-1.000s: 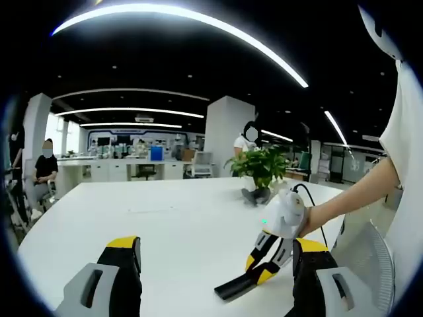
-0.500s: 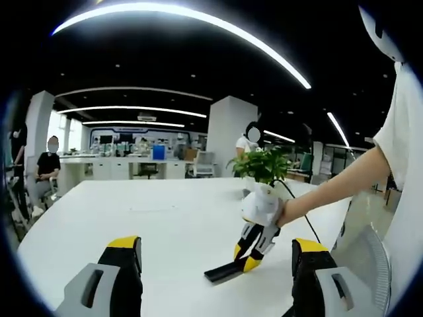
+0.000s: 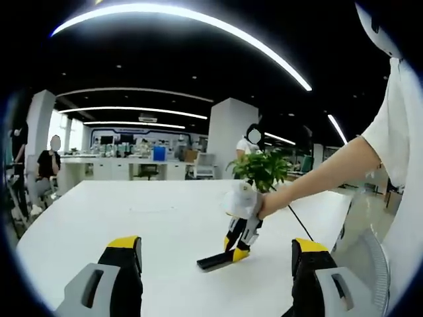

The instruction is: Press the specified remote control buttons in sequence, fully releasing each button before pressing the next.

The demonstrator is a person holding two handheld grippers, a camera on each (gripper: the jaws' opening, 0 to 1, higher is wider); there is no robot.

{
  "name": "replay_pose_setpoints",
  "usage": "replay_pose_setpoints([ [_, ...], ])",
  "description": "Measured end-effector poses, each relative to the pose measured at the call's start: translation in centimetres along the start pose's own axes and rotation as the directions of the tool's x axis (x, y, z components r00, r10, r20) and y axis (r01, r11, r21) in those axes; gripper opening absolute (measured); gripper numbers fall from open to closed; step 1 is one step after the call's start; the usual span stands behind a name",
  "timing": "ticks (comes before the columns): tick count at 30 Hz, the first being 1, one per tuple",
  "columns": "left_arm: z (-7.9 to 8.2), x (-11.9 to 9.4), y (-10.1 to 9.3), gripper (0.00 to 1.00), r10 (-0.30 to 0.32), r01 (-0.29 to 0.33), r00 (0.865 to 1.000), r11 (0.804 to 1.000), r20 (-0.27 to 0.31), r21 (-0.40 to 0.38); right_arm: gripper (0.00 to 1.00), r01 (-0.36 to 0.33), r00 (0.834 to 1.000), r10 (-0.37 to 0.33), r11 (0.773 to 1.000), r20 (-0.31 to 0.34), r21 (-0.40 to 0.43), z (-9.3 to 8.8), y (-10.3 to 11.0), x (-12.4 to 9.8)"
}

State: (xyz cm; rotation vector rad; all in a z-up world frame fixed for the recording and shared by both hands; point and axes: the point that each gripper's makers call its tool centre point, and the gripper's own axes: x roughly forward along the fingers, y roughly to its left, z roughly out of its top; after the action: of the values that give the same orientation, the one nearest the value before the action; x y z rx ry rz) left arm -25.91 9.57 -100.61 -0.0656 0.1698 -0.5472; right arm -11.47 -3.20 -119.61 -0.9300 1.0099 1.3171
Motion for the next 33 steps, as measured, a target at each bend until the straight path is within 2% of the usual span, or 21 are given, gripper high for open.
replay_pose_setpoints([
  [5,0.0,-0.2,0.0,0.98,0.006,-0.006,1.0,1.0,0.002,0.001,0.21,0.013,1.0,-0.013,1.0,-0.026,-0.017,-0.2,-1.1,0.0],
  [12,-0.5,-0.7,-0.1,0.98,0.003,-0.003,1.0,1.0,-0.007,-0.015,0.21,0.028,0.999,-0.027,0.999,-0.034,0.033,-0.3,-3.1,-0.1],
  [20,-0.6,-0.8,0.6,0.97,0.02,-0.021,1.0,0.999,-0.01,-0.03,0.21,0.031,0.998,-0.029,0.999,-0.048,0.04,-0.3,-4.9,-0.1],
  [29,0.1,-0.3,1.0,0.96,0.018,-0.018,1.0,1.0,-0.003,-0.005,0.21,0.037,0.998,-0.035,0.998,-0.043,0.052,-0.3,-6.8,-0.3],
  [33,0.3,0.0,1.0,0.93,0.025,-0.025,1.0,0.999,-0.008,0.045,0.21,0.044,0.998,-0.041,0.996,-0.044,0.078,-0.2,-7.6,-0.4],
])
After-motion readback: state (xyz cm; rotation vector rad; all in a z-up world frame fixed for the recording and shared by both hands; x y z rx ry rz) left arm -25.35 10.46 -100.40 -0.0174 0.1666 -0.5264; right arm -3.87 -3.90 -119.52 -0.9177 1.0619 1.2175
